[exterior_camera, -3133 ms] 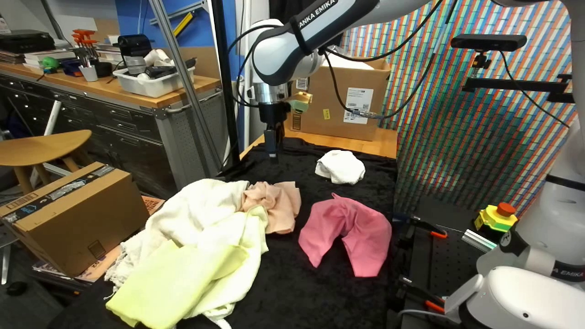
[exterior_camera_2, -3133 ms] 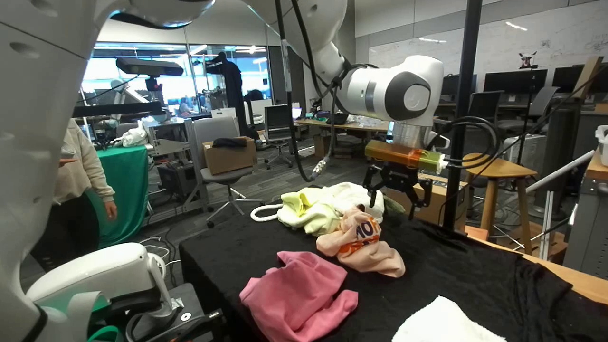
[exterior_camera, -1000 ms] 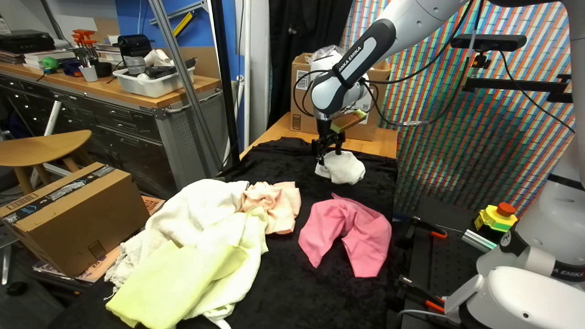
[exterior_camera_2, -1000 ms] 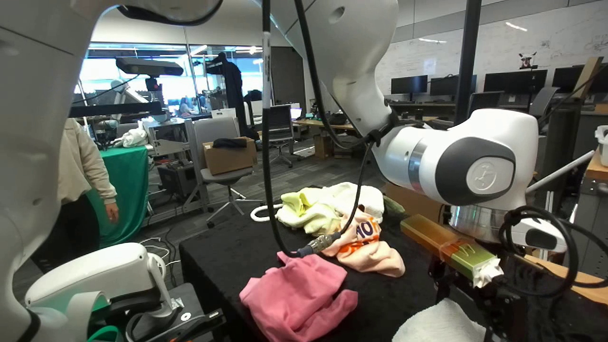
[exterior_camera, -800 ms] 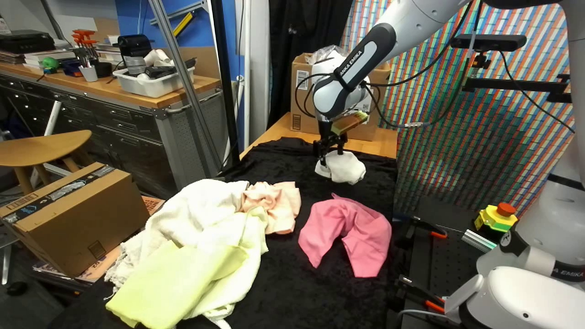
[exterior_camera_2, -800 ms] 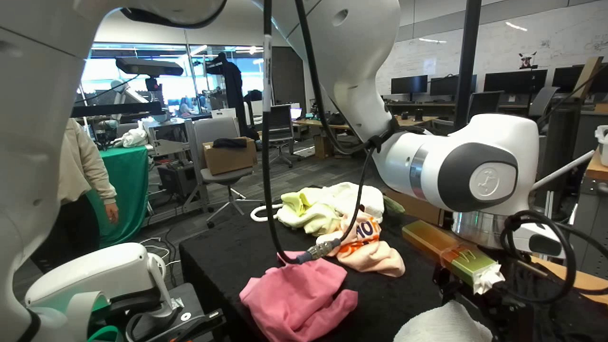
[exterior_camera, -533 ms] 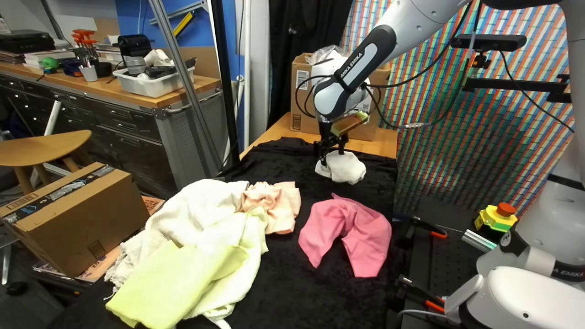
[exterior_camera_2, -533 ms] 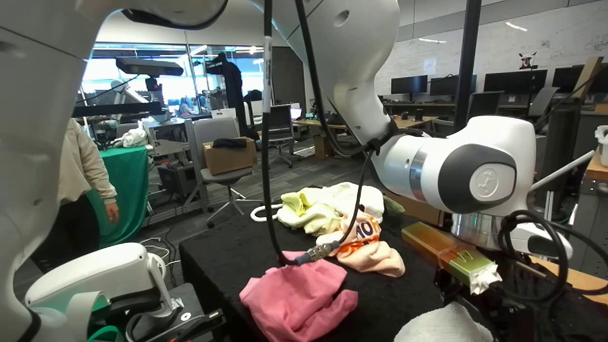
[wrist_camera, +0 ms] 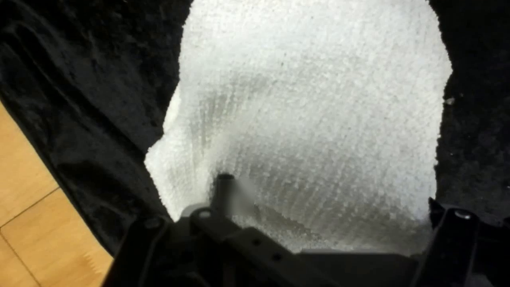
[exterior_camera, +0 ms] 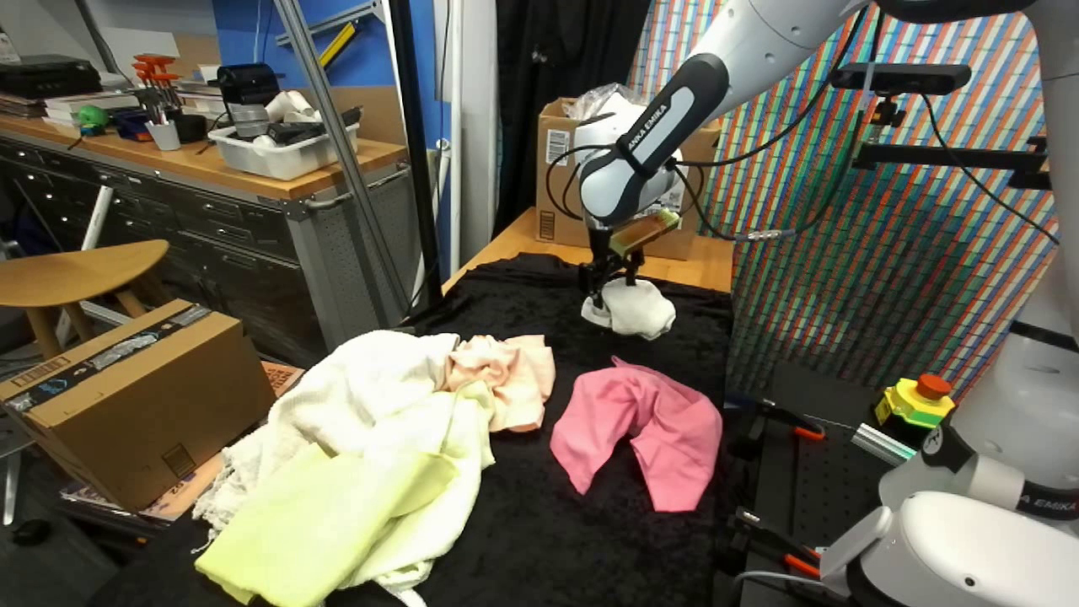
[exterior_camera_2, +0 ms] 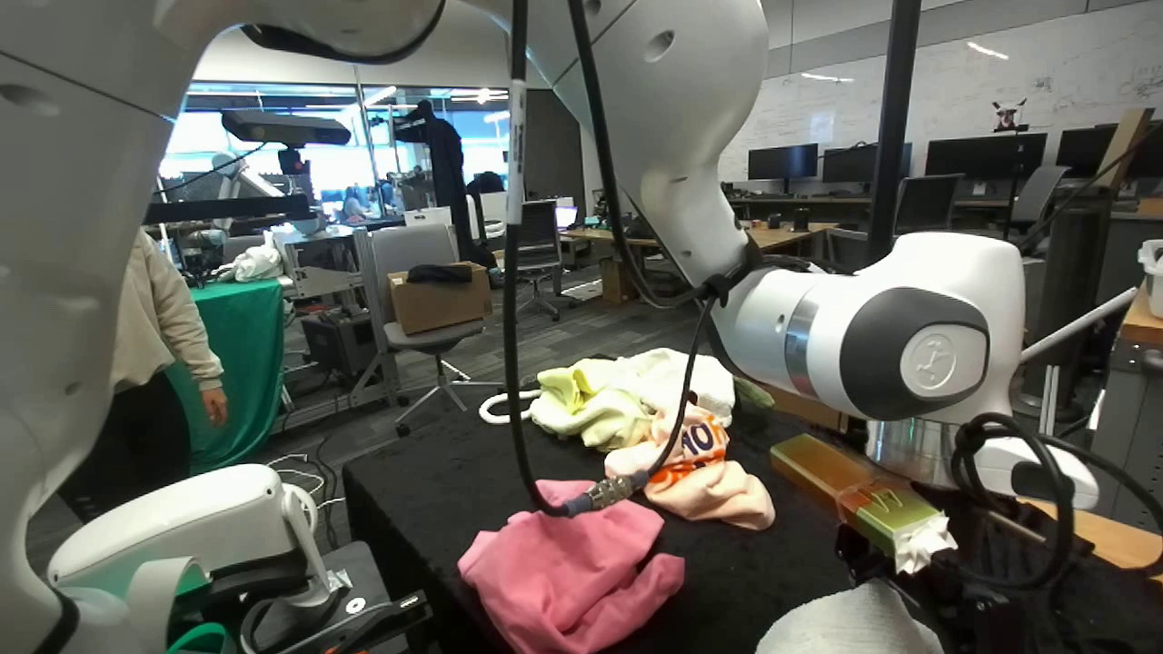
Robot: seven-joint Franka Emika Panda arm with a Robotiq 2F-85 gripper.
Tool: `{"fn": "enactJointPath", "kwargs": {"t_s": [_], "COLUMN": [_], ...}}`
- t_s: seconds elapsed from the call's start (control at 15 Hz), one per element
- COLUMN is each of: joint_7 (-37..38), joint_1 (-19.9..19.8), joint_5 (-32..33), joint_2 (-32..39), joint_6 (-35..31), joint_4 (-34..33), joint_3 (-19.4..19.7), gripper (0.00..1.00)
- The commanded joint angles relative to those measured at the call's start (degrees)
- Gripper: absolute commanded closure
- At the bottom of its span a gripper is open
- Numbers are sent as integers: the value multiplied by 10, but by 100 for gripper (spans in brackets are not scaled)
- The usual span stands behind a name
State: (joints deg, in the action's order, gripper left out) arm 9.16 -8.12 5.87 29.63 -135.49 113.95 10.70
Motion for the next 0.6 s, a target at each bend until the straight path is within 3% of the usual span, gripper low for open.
{"fn": "enactJointPath", "kwargs": {"t_s": [0.0,0.13,0.53], "joint_7": [17,15,4], "joint_1": [8,7,2], "joint_5": [12,8,-1], "joint_2": [10,10,5], "joint_6": [-16,-19,-19], "joint_4": [-1,0,2], "joint_3": [13,13,7], "gripper": [24,33,84]}}
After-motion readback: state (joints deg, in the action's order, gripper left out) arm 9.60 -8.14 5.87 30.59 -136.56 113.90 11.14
